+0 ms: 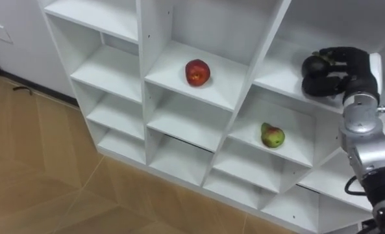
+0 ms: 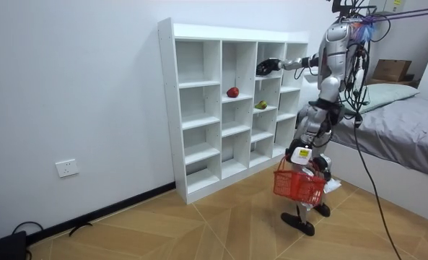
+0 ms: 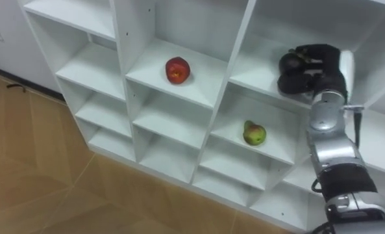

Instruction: Collect fruits from the closet

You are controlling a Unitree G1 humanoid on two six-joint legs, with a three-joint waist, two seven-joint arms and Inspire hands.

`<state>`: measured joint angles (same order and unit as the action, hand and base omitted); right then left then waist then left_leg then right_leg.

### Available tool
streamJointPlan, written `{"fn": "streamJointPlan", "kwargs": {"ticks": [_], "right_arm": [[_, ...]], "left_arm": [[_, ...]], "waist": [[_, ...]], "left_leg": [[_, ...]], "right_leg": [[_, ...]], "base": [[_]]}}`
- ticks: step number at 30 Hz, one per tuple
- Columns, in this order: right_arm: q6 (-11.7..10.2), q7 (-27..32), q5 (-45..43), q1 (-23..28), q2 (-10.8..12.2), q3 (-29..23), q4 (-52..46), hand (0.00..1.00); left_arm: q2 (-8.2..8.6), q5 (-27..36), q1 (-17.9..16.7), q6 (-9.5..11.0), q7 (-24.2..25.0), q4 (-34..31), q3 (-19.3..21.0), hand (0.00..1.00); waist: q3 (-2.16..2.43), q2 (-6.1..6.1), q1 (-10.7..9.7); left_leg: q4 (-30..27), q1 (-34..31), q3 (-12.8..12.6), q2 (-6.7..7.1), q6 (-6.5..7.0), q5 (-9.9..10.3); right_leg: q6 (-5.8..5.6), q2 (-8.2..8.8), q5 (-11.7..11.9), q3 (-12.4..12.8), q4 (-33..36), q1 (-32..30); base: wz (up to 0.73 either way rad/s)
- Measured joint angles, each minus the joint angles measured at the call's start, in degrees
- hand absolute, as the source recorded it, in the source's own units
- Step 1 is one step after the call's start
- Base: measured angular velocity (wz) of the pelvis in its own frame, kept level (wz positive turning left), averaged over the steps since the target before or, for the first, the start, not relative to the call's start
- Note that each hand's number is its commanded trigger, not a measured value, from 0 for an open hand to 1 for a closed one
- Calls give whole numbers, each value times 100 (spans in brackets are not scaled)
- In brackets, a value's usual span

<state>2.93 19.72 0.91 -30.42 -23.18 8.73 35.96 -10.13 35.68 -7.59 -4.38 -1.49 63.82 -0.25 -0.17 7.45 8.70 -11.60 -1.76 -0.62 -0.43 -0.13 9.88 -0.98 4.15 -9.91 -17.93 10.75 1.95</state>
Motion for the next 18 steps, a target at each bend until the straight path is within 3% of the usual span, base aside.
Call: {"fn": "streamJointPlan", "kwargs": {"ticks": [4,6,9,11,18], "right_arm": [[33,-37,-415,76,136,134,-825,100],[22,-50,-639,357,243,140,-1315,100],[25,-65,-683,553,473,143,-1483,100],[25,-121,-789,682,551,141,-1520,100],[61,-393,-1220,1398,587,133,-2504,100]], "left_arm": [[13,257,87,31,-2,-364,-248,100],[83,567,224,126,0,-504,-347,100],[56,652,323,233,-19,-757,-676,100],[42,748,323,239,-21,-979,-691,100],[220,1567,426,416,71,-1367,-1075,100]], "waist": [[-6,11,-169],[-8,12,-199],[-23,-11,-304],[-33,-28,-395],[-12,-130,-711]], "left_leg": [[-13,-10,9,4,0,0],[-9,6,-4,7,1,0],[-2,10,-22,7,4,-2],[2,15,-23,6,4,-2],[42,38,-75,-1,6,-3]], "right_leg": [[-1,1,1,16,-10,0],[-4,3,3,38,-5,12],[-4,4,3,46,-6,1],[-4,3,3,47,-4,-1],[-5,0,3,89,-5,-12]], "base": [[1],[-2],[-3],[0],[-3]]}}
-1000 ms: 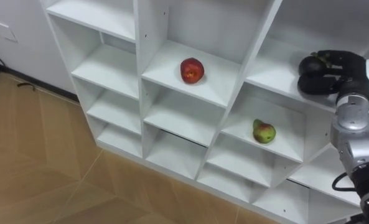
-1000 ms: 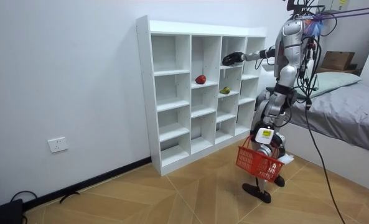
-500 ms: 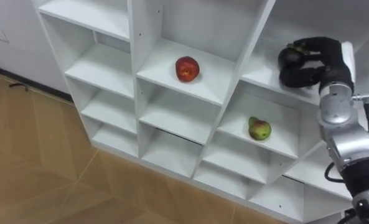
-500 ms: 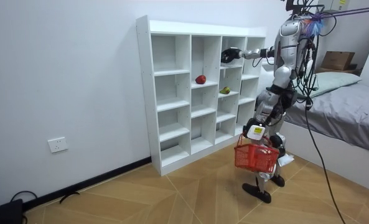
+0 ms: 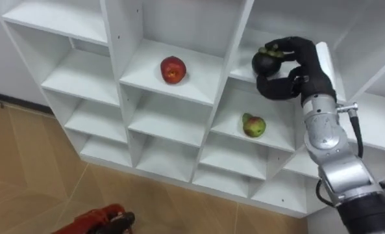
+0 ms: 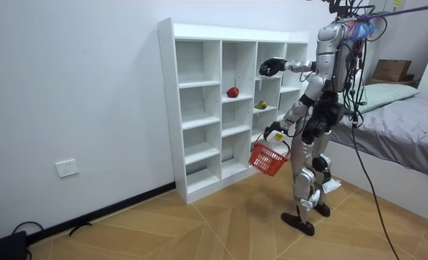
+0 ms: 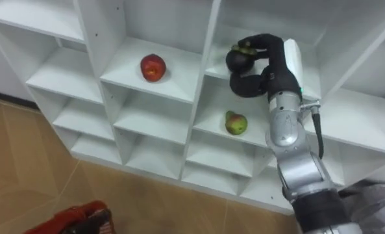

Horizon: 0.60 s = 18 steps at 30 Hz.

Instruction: Collect fruits from the closet

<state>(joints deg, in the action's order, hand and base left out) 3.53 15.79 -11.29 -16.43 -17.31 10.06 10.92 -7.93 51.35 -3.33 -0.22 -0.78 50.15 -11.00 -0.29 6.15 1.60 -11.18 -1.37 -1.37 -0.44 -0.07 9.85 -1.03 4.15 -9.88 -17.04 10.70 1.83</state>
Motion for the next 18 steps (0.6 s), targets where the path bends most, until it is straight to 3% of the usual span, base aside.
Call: {"fn": "streamJointPlan", "kwargs": {"ticks": [3,9,14,18], "right_arm": [[0,-67,-43,156,21,0,-92,100],[-9,-170,-28,718,171,3,-293,100],[-7,-246,-29,962,404,10,-300,100],[-7,-278,-55,1024,436,13,-300,100]], "left_arm": [[166,94,17,-1,94,-189,-125,100],[281,213,-24,-13,139,-703,-306,100],[274,213,14,-15,216,-1230,-426,100],[285,211,13,-65,223,-1697,-498,100]], "waist": [[3,-28,-39],[-5,-74,-46],[-18,-161,-71],[-17,-174,-136]], "left_leg": [[-2,16,-32,-4,0,0],[0,49,-40,-19,-1,0],[-1,50,-87,-21,0,1],[-5,-1,-89,-23,0,1]], "right_leg": [[0,1,0,42,-2,0],[9,-12,5,64,7,24],[13,-11,11,109,15,10],[15,-14,12,115,17,-30]], "base": [[-5],[0],[-5],[0]]}}
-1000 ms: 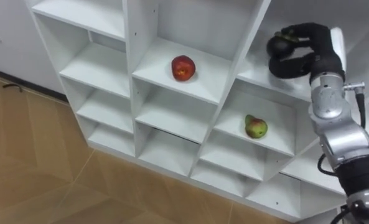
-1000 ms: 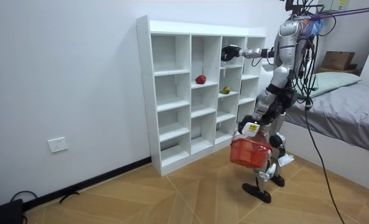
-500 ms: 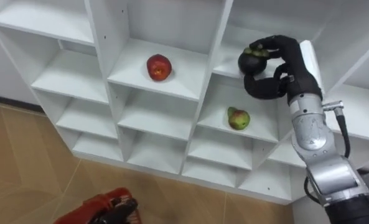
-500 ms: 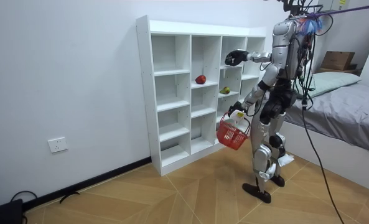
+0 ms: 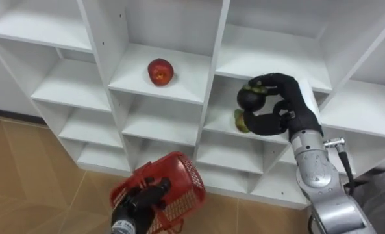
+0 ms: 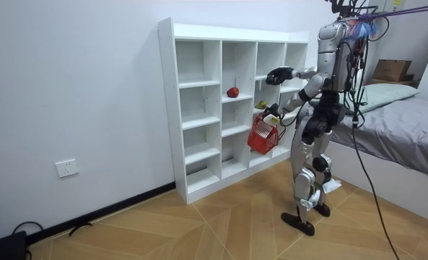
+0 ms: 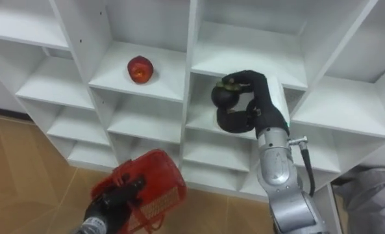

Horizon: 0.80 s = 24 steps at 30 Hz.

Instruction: Collect fruits from the closet

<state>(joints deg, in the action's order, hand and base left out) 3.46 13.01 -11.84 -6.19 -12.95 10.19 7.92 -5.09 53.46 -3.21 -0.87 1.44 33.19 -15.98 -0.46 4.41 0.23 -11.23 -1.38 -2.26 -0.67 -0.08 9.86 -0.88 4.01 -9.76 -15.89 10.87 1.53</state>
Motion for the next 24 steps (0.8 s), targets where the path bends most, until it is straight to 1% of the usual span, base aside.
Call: {"fn": "streamJointPlan", "kwargs": {"ticks": [2,4,6,8,11,13,16,18,19,21,24], "right_arm": [[11,-7,-8,87,78,24,1,100],[18,-9,-60,169,145,179,1,100],[19,-190,-60,232,208,441,42,100],[19,-355,-111,247,254,566,92,100],[33,-522,-119,255,254,826,257,100],[40,-647,-136,309,264,922,283,100],[42,-784,-227,322,263,1103,383,100],[58,-837,-234,323,281,1230,513,100],[87,-861,-261,327,281,1272,513,100],[116,-954,-434,355,290,1381,520,100],[124,-984,-430,358,303,1426,528,100]], "left_arm": [[23,-3,-5,-9,0,-95,-17,100],[1,45,-6,-11,-1,-199,-103,100],[17,80,0,-10,-1,-403,-129,100],[36,83,49,-6,-1,-440,-130,100],[-14,84,56,-5,-1,-508,-224,100],[-9,84,56,-8,-3,-516,-239,100],[12,81,64,-8,-5,-544,-327,100],[69,68,106,-9,-5,-556,-376,100],[83,69,120,-9,-5,-557,-373,100],[111,47,184,-7,-3,-557,-364,100],[60,62,180,-6,-3,-551,-360,100]], "waist": [[2,1,9],[4,-5,-2],[4,-7,0],[4,-18,20],[-2,-37,33],[-4,-54,32],[-3,-56,34],[-2,-56,53],[-2,-55,72],[-2,-55,192],[-8,-45,236]], "left_leg": [[4,-1,-1,0,0,0],[2,-10,-1,-1,0,0],[5,-17,-5,0,0,0],[10,-13,-8,0,0,-1],[27,-6,-25,-3,0,-1],[35,-10,-26,-4,0,-1],[41,-15,-26,-10,0,-1],[51,-40,-30,-13,0,0],[52,-43,-40,-15,0,0],[61,-45,-116,-31,-1,0],[57,-51,-133,-31,-2,0]], "right_leg": [[0,-3,0,8,0,-11],[0,-5,0,11,-2,-24],[0,-4,0,16,-7,-36],[-2,-4,1,18,-7,-33],[-2,-4,1,18,-7,-37],[-2,-4,1,7,-7,-42],[-2,-9,1,5,-7,-49],[-2,-13,1,36,-8,-64],[-2,-14,1,49,-6,-74],[5,-27,5,133,-2,-126],[6,-25,6,141,-2,-146]], "base": [[0],[0],[0],[0],[0],[0],[0],[0],[-11],[-14],[-2]]}}
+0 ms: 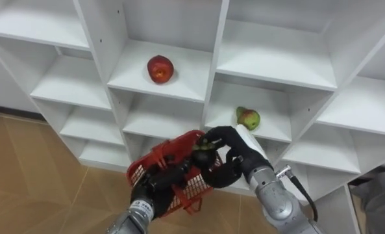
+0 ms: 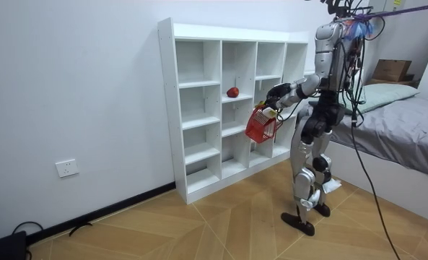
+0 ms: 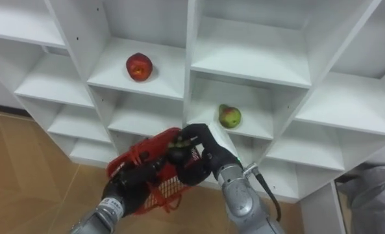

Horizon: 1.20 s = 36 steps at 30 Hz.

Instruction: Collect fruits from the closet

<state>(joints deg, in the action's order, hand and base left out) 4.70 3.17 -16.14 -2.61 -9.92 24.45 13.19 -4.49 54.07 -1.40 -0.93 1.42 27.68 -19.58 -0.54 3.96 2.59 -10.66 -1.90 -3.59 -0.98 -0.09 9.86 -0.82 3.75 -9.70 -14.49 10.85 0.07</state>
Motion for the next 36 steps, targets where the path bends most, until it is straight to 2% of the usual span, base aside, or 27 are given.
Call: {"fn": "streamJointPlan", "kwargs": {"ticks": [5,10,18,36], "right_arm": [[38,26,-37,-1,9,156,22,100],[67,84,-28,-14,47,259,194,100],[245,80,-32,-14,55,377,194,100],[266,210,-5,-22,80,382,195,100]], "left_arm": [[-15,39,54,-1,0,14,19,100],[-22,40,87,-8,0,49,14,100],[-25,36,137,-128,0,51,-47,100],[-25,38,188,-133,-8,47,-172,100]], "waist": [[-39,80,85],[-43,78,99],[-53,39,112],[-50,-77,96]], "left_leg": [[-40,-52,17,0,0,0],[-73,-115,66,1,0,1],[-100,-167,96,-5,-1,2],[-90,-181,108,-1,-2,1]], "right_leg": [[4,1,3,-10,1,-26],[6,2,21,-61,0,-24],[16,0,28,-137,0,-45],[15,0,28,-143,-1,-52]], "base": [[1],[5],[2],[0]]}}
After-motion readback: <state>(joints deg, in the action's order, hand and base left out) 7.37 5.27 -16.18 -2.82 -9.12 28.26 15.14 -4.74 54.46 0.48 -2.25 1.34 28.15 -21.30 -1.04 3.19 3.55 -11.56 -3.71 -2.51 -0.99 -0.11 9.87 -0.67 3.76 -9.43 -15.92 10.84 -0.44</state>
